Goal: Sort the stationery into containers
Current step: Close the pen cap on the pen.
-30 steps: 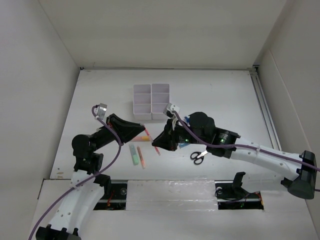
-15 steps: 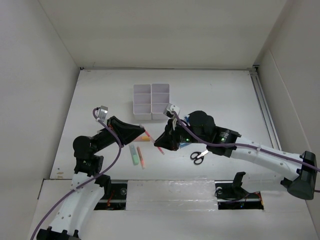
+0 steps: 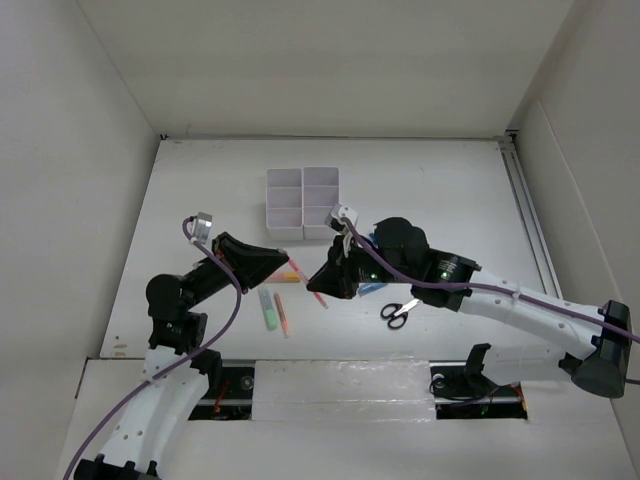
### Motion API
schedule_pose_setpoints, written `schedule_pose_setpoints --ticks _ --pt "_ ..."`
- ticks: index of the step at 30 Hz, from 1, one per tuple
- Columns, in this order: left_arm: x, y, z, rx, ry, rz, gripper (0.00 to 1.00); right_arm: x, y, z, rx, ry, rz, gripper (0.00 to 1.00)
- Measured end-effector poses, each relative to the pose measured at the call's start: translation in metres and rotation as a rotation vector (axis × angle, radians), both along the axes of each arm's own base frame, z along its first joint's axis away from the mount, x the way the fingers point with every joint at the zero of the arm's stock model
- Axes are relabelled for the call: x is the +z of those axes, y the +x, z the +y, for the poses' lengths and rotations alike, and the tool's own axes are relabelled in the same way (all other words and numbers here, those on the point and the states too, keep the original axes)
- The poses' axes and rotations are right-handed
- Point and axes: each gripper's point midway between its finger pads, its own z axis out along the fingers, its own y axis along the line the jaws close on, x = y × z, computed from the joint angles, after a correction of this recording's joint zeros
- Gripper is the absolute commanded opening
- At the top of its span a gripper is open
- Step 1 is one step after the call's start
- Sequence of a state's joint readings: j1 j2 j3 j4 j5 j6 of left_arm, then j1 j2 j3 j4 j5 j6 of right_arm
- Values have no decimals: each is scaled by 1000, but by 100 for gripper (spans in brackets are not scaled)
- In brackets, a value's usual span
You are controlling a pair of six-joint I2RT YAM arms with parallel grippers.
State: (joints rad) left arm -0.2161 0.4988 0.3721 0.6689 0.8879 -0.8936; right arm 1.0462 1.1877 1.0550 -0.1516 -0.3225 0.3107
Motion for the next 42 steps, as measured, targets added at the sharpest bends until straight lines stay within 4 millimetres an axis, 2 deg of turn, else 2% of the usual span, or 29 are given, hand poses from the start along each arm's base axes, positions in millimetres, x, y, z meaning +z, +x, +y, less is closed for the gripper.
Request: schedule_pose_setpoints --ticks 12,27,42 --pt "1 3 2 24 -11 1 0 2 0 4 0 14 21 0" --pt "15 3 7 70 -46 -55 0 14 -2 21 20 120 73 0" --pt "18 1 8 76 -53 -72 0 15 -2 22 23 131 71 0"
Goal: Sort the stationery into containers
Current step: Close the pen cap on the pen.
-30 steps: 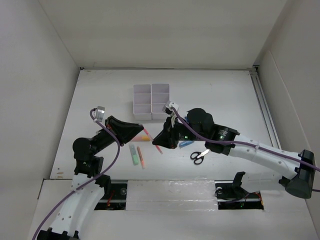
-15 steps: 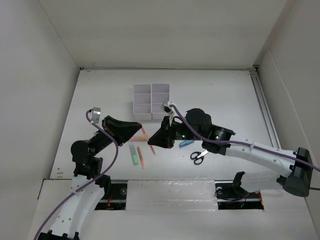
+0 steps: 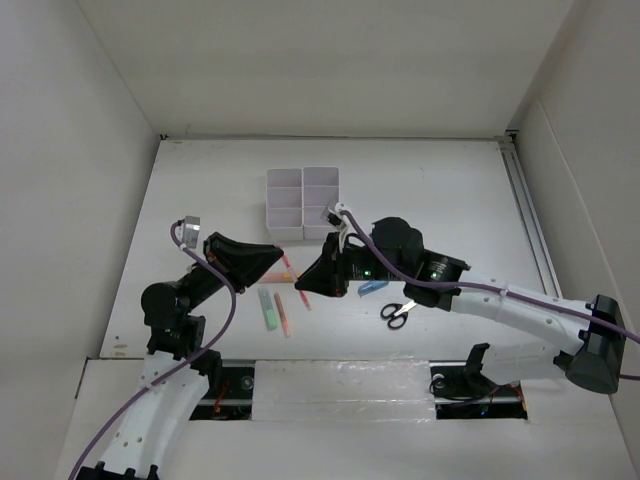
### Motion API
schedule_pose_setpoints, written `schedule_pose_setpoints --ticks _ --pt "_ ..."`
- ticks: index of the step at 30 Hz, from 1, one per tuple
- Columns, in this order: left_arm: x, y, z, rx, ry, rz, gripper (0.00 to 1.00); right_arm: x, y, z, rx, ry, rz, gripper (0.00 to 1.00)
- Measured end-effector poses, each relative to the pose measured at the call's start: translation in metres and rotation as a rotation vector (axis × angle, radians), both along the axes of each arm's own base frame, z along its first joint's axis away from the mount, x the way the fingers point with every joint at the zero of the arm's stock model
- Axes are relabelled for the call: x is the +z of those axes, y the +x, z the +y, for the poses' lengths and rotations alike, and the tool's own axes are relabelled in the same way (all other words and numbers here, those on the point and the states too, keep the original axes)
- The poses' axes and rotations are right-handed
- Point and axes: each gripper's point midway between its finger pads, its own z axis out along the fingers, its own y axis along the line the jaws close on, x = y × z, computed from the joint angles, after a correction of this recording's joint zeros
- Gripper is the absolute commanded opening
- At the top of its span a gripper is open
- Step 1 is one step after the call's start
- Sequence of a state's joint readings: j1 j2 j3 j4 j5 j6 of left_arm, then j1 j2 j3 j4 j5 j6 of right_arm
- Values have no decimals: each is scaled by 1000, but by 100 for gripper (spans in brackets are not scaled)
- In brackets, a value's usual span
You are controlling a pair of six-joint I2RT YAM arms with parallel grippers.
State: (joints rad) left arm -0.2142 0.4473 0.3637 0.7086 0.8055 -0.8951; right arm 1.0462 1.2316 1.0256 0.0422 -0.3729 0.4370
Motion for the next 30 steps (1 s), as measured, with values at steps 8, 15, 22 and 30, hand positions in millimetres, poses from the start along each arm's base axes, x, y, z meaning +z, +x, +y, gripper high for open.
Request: schedule_pose_setpoints --ticks 8,15,22,30 --pt "-4 -1 -1 -14 9 7 0 -7 0 -1 30 -27 -72 0" --pt "-13 -5 -5 -52 36 35 0 -16 5 -3 38 -89 -135 0" --pt "-21 -6 -8 -79 60 56 0 -26 11 -9 20 -144 -177 0" --pt "-23 -5 -8 -82 66 63 0 -26 14 -15 -10 -163 -197 0"
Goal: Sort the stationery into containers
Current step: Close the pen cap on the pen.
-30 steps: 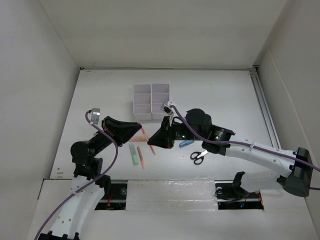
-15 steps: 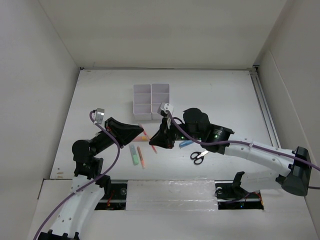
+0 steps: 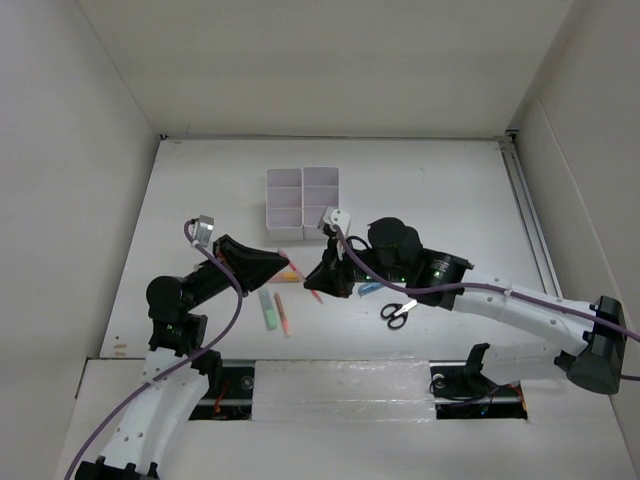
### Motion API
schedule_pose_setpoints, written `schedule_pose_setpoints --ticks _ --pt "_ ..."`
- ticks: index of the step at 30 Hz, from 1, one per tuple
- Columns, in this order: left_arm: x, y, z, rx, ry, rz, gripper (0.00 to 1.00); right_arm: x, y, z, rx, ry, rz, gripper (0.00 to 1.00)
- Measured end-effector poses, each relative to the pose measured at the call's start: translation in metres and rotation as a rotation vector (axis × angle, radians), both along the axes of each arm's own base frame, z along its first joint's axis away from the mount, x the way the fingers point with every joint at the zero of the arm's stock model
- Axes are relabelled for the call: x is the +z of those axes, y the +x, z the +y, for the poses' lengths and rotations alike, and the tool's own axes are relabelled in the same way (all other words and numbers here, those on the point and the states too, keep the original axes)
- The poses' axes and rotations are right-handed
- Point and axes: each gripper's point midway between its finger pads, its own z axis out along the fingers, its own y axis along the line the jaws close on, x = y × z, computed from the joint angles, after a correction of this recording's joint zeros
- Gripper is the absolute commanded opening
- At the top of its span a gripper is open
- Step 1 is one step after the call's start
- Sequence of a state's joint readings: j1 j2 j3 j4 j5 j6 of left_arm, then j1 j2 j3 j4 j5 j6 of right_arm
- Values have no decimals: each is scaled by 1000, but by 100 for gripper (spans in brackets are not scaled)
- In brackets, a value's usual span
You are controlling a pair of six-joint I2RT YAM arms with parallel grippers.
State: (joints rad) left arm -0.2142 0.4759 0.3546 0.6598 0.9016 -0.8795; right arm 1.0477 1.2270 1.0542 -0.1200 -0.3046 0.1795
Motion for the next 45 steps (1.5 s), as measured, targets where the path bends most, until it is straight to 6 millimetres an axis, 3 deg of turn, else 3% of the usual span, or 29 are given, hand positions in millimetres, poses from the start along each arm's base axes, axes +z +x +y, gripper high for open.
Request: schedule_pose_setpoints --ticks 22,45 --pt "5 -4 1 6 -9 -27 0 9 -9 3 18 29 76 0" --pt "10 2 5 52 -26 -40 0 15 -6 11 9 38 106 0"
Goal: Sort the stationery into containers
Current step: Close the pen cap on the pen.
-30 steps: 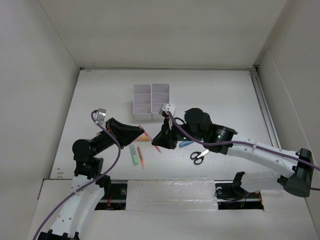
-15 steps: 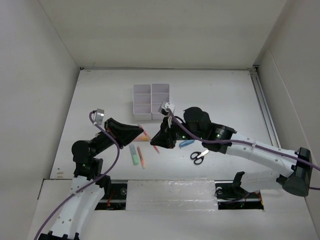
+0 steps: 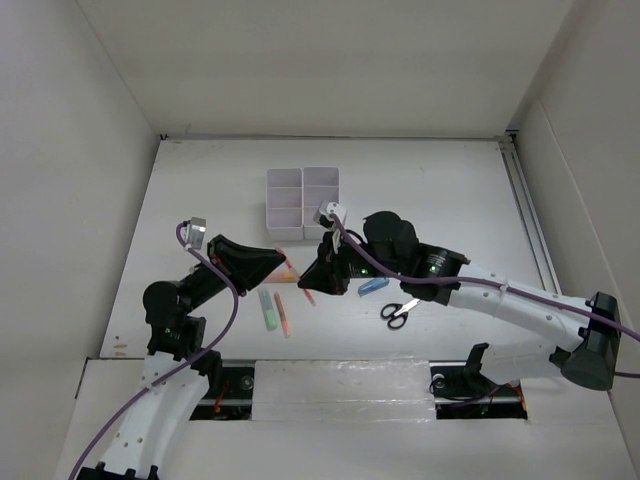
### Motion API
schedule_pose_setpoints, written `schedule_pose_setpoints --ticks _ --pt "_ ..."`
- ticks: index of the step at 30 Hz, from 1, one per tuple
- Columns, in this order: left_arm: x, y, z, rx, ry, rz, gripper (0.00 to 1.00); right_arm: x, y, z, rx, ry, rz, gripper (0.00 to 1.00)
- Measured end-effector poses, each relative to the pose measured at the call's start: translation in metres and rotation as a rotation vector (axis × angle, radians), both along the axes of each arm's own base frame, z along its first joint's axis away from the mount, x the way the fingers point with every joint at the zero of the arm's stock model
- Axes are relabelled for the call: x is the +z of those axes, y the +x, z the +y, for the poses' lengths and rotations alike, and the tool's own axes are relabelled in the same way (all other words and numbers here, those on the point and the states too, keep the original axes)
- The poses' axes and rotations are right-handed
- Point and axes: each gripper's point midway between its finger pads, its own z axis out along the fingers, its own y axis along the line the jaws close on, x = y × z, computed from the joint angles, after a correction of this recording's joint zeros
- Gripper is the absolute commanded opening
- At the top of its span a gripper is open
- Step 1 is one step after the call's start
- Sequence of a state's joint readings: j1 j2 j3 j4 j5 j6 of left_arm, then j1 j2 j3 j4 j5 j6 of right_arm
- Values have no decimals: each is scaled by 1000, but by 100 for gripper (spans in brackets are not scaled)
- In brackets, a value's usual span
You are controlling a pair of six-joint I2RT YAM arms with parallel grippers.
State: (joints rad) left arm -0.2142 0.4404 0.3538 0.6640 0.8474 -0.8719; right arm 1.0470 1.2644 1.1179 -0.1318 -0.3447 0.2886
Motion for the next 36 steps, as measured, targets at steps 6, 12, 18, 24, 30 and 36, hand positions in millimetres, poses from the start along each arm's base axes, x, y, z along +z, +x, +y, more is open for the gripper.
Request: schedule_pose_setpoints --ticks 6,12,18,24,30,36 --pt "0 1 0 7 0 -1 0 0 1 0 -8 -1 -2 0" --pt "-1 2 1 13 4 2 0 -1 2 2 -3 -5 2 0" --pt "1 4 2 33 25 6 8 -2 1 8 13 10 14 0" --pt "-3 0 1 14 56 18 25 23 3 16 22 104 -26 0" --pt "-8 -4 -1 -9 70 35 32 34 7 17 15 145 -48 0" --pt "-8 -7 -1 -11 74 31 39 36 12 17 -16 150 -57 0"
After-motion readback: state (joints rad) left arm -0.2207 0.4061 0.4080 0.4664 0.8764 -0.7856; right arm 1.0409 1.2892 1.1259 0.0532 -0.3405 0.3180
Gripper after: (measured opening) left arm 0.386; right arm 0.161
